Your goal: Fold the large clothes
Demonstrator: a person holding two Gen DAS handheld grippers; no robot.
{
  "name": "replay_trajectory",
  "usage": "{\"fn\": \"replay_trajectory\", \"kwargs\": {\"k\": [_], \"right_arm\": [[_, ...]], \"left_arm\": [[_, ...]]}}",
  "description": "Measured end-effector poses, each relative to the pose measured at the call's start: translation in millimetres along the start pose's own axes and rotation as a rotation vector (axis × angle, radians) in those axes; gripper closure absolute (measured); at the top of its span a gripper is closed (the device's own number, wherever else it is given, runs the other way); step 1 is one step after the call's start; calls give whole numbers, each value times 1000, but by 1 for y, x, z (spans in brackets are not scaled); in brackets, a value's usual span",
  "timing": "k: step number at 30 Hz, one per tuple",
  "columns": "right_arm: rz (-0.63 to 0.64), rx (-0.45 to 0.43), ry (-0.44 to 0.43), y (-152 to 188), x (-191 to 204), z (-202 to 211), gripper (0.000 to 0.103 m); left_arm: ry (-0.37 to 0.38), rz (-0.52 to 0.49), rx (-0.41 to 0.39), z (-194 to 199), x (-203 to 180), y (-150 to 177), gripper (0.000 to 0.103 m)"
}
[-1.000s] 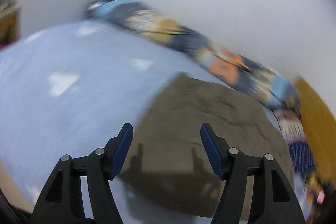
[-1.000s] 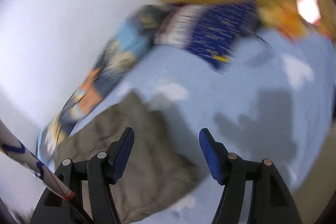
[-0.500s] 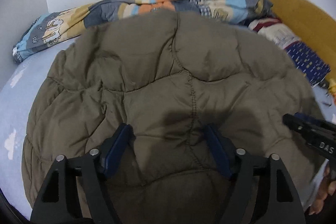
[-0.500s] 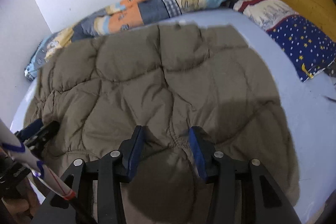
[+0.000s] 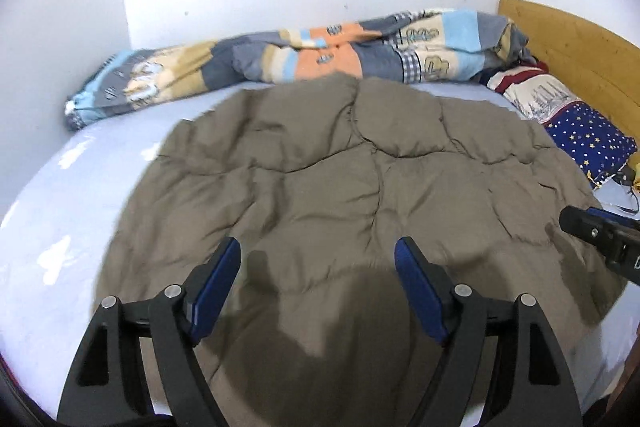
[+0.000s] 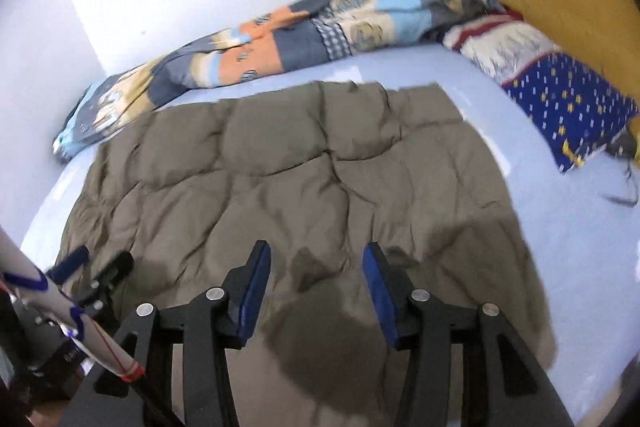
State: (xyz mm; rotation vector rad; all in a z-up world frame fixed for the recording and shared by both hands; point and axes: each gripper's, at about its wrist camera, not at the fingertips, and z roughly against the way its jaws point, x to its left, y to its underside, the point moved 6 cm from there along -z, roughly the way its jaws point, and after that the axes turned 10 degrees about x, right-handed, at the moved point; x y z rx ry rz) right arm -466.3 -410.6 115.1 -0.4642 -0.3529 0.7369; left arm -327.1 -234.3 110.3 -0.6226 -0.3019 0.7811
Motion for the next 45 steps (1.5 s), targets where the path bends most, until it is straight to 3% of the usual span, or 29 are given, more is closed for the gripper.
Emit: {"fn": "replay_trajectory", "kwargs": {"k": [4, 6, 8, 10, 15, 22, 27, 32, 39, 45], "right_arm": [[41, -12, 21, 27, 8, 17, 47], [40, 15, 6, 41, 13, 16, 47], [43, 61, 6, 50, 17, 6, 46], [64, 84, 26, 52, 23, -4, 38], [73, 116, 63, 53, 28, -25, 32], [83, -37, 39, 57, 33, 22, 33], [137, -108, 51, 81, 42, 58, 33], [195, -176, 62, 111, 51, 94, 33], [181, -200, 21, 137, 57, 128, 32], [112, -211, -26, 155, 59, 155, 26]], "left_arm": [[-44, 7, 1, 12, 13, 25, 24], [-66, 17, 47, 2, 18, 35, 24], [-40, 44, 82, -8, 23, 40, 22], [-53, 45, 83, -15, 25, 45, 17], [-62, 58, 78, -12, 25, 51, 17], [-83, 58, 7, 31, 30, 62, 17], [-96, 30, -84, 75, 36, 82, 17], [-75, 47, -102, 103, 45, 97, 17], [4, 73, -134, 140, 40, 102, 17], [65, 40, -151, 162, 28, 110, 17]]}}
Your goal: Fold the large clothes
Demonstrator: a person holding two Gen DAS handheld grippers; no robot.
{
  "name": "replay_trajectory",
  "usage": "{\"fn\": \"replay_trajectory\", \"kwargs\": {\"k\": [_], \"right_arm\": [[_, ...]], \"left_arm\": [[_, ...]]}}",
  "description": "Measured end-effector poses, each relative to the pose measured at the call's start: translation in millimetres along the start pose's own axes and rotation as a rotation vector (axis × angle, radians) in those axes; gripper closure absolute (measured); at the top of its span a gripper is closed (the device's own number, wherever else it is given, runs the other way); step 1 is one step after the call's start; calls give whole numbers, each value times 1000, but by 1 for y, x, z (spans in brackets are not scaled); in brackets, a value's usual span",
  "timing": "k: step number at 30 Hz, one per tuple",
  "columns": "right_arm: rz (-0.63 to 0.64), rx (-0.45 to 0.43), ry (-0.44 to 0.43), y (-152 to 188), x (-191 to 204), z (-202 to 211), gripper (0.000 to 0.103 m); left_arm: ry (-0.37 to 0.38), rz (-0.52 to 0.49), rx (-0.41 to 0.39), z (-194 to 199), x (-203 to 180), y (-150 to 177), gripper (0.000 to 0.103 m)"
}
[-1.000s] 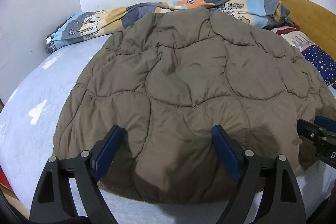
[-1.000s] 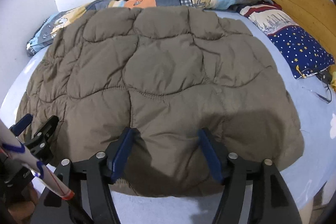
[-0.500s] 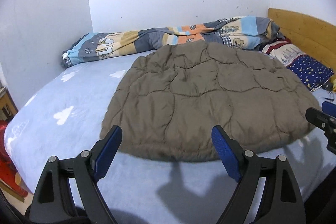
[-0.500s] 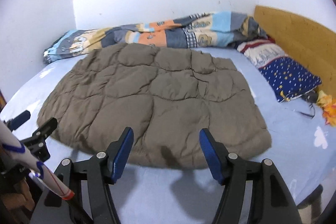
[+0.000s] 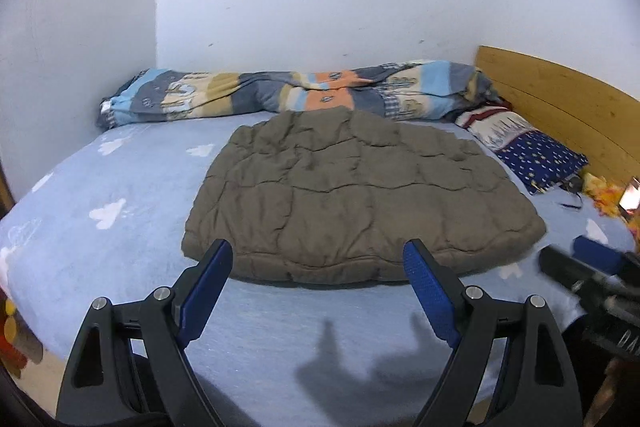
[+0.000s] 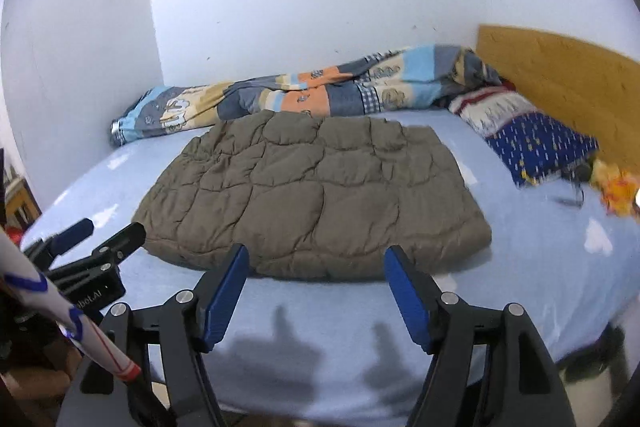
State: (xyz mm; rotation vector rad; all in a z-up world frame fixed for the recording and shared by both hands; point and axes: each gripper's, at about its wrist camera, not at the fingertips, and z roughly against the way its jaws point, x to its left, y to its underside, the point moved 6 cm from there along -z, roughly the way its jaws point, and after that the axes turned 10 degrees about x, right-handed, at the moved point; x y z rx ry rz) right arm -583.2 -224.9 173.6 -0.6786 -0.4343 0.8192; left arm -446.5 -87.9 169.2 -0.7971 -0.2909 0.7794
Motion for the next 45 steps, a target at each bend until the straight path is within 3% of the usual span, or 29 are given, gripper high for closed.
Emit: {"fn": "replay_trajectory", "kwargs": {"k": [2, 5, 13, 16, 22, 28, 45], "right_arm": [[15, 32, -34, 3, 9, -2, 25], [64, 35, 13, -6, 16, 2, 24], [43, 43, 80, -42, 11, 10, 13], [63, 41, 123, -41, 14, 5, 12], [115, 37, 171, -37, 15, 2, 12], [114, 54, 182, -33, 13, -4, 12], [131, 53, 216, -33, 16, -4, 12]], "left_arm": [[-11, 3, -3, 6, 3, -7, 17], [-9, 38, -11, 13, 10, -19, 12], [-124, 18, 8, 7, 14, -27, 11], [-157, 13, 28, 4, 14, -24, 11], [-141, 14, 99, -7, 14, -20, 11], [-215, -49, 126, -6, 17, -16, 11], [-208, -85, 137, -3, 12, -13, 11]]}}
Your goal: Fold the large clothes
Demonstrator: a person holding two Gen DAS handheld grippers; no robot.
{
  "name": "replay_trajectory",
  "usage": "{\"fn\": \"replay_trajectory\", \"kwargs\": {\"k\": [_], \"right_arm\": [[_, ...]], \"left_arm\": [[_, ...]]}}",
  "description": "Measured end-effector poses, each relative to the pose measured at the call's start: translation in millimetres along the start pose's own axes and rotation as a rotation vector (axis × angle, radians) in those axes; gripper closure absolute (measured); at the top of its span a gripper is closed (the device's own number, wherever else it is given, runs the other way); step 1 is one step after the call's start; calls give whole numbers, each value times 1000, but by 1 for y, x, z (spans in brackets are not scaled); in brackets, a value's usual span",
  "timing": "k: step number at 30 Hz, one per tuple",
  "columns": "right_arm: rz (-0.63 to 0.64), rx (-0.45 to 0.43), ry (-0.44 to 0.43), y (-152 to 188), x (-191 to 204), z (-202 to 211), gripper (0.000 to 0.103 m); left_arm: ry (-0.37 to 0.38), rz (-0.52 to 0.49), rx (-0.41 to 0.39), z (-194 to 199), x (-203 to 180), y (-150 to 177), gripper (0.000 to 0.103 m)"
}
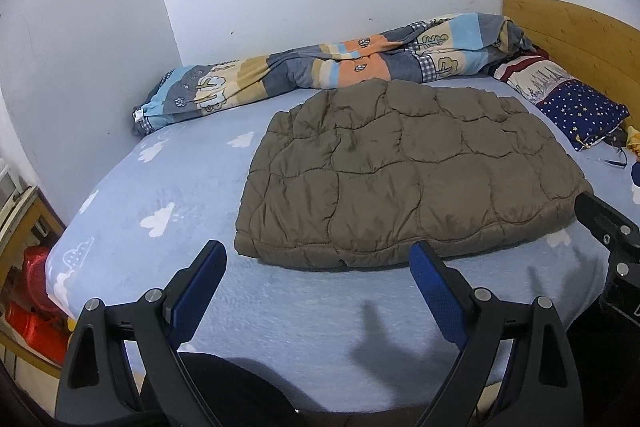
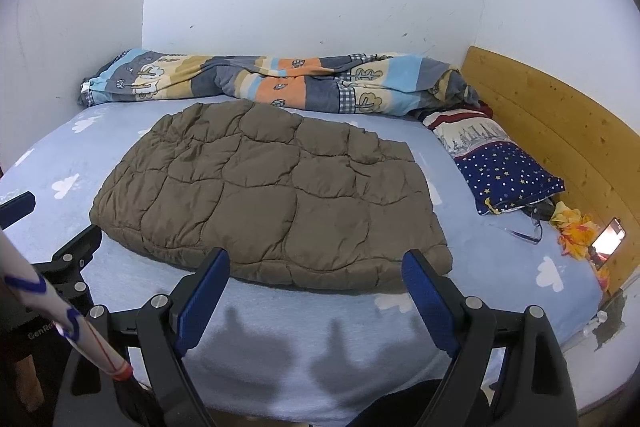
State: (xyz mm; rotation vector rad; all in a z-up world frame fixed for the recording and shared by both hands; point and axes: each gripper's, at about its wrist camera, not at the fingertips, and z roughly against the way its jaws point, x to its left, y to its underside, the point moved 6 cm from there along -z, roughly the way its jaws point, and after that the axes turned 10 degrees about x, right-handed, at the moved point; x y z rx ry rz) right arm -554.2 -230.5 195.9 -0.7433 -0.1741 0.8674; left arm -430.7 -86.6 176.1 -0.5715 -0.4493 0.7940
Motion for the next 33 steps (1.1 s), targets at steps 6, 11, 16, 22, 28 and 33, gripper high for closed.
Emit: {"fn": "replay_trajectory", "kwargs": {"k": [6, 11, 16, 22, 28, 33], "right_arm": [[4, 0, 8, 0, 0, -1, 12], [-2, 0, 19, 0, -2, -2, 12], [2, 4, 23, 1, 0, -4, 12], [2, 5, 25, 1, 1, -4, 12], [4, 7, 28, 1, 1, -5, 12], [5, 6, 27, 1, 1, -5, 12]], "left_arm": [[-7, -15, 7, -2, -5, 2, 11], [-11, -23, 6, -3, -5, 3, 11], [-8, -24, 8, -3, -5, 3, 11], [-10, -22, 8, -3, -5, 4, 11], [-12, -22, 10, -3, -4, 4, 11], [-11, -20, 7, -2, -3, 3, 11]]}}
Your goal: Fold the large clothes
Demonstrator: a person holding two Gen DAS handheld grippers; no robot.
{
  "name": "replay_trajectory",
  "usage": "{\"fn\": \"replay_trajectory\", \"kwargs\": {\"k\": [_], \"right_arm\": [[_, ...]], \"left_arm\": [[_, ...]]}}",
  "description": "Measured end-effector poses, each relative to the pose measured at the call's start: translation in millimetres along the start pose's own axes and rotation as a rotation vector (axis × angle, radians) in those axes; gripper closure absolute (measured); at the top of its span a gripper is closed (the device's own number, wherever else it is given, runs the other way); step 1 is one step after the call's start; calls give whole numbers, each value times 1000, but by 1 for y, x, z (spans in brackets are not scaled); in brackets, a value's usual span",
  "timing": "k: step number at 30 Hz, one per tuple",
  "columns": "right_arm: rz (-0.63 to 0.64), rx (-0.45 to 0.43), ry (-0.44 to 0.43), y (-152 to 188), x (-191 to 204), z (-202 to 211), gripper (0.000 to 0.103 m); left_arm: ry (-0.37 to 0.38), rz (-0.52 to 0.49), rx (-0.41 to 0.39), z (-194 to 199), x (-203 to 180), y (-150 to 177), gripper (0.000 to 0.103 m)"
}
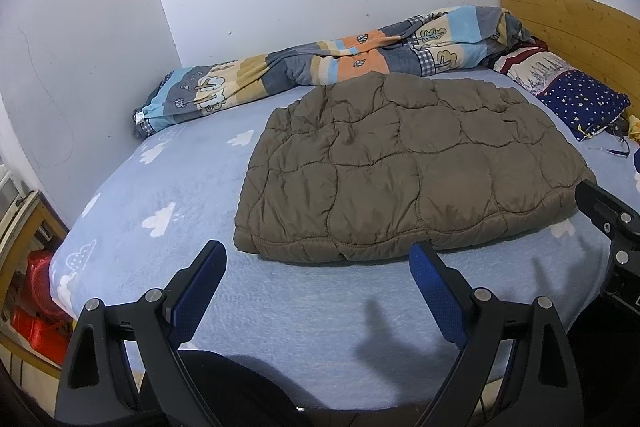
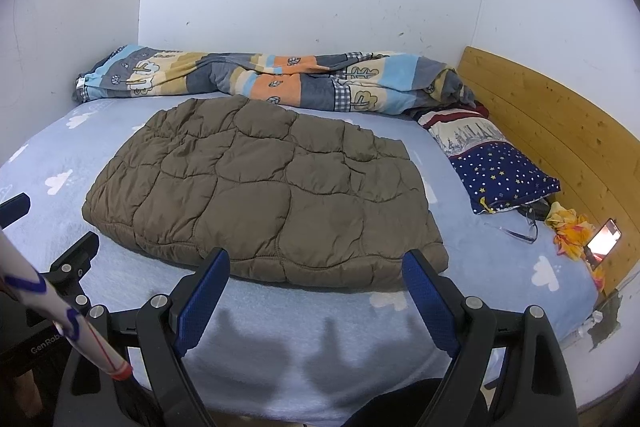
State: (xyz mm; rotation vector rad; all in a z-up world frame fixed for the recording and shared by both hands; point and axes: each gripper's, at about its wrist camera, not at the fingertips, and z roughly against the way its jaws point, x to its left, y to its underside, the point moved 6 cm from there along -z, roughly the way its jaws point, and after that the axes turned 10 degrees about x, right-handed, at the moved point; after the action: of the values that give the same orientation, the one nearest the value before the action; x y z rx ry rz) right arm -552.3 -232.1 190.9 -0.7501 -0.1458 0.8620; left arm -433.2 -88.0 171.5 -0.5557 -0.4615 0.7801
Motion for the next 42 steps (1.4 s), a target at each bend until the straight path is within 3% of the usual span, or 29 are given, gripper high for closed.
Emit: {"fn": "replay_trajectory", "kwargs": {"k": [17, 42], "right_arm": [[-24, -67, -42, -6, 8, 22, 11], [-42, -52, -55, -4, 8, 19, 11]], "left_arm": [[20, 36, -26, 12, 6, -2, 11], [16, 38, -26, 13, 6, -2, 11]]}}
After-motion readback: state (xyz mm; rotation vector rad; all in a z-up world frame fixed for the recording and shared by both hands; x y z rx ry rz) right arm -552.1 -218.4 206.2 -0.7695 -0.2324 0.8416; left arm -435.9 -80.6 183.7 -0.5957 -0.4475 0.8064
